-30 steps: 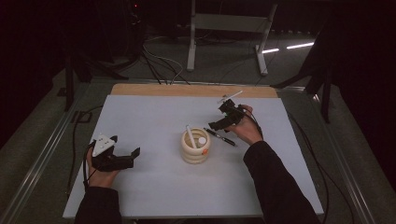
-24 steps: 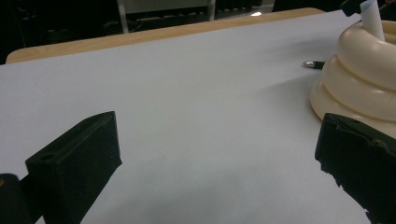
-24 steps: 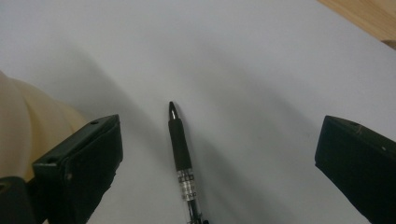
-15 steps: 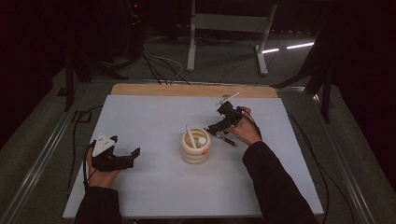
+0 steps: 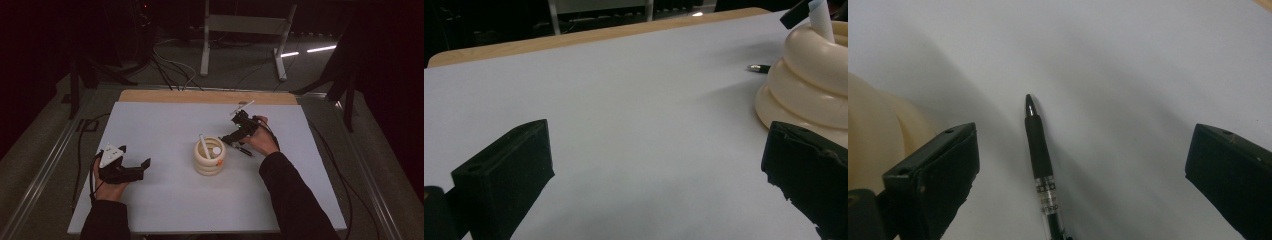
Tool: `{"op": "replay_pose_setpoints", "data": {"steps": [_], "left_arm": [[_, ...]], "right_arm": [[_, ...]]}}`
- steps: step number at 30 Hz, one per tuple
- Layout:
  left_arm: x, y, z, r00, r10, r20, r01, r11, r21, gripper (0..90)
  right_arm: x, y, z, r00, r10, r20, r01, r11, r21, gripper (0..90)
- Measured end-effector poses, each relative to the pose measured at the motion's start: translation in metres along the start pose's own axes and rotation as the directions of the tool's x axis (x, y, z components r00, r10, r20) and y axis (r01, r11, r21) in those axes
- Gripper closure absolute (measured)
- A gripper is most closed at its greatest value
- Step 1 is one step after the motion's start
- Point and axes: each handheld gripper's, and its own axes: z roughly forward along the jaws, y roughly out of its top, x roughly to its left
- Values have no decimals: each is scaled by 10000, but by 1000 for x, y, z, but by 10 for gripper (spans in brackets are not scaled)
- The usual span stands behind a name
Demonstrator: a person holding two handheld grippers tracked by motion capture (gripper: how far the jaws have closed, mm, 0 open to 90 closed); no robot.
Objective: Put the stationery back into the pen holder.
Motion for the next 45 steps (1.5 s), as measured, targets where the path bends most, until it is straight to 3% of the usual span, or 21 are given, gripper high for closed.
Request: {"op": "replay_pose_setpoints", "data": {"steps": [2, 9, 14, 20, 26, 31, 36, 45], "left_arm": [[0, 0, 0, 10000, -3, 2, 3, 10000, 0, 5], [0, 0, 0, 10000, 12, -3, -12, 10000, 5, 5], [1, 0, 0, 10000, 1, -15, -1, 10000, -7, 5], [0, 0, -1, 10000, 3, -14, -3, 10000, -13, 5], [0, 0, 0, 10000, 21, -13, -21, 10000, 5, 5], [0, 0, -1, 10000, 1, -23, -1, 10000, -15, 5], [0, 0, 0, 10000, 3, -14, -3, 10000, 18, 5], [-1, 0, 0, 10000, 30, -17, -30, 10000, 35, 5]], "right_arm": [[0, 0, 0, 10000, 41, -25, -41, 10000, 35, 19], [5, 0, 6, 9997, -191, 137, 189, 9996, 210, 191], [8, -2, 11, 9982, -532, -275, 548, 9964, 641, 465], [15, -6, 22, 9932, -1051, -496, 1111, 9840, 1393, 660], [19, -6, 21, 9909, -1273, -446, 1329, 9778, 1621, 787], [23, -5, 20, 9894, -1420, -298, 1450, 9734, 1776, 800], [21, -6, 19, 9913, -1298, -216, 1315, 9751, 1787, 801], [17, -6, 7, 9967, -798, -130, 808, 9899, 1166, 801]]}}
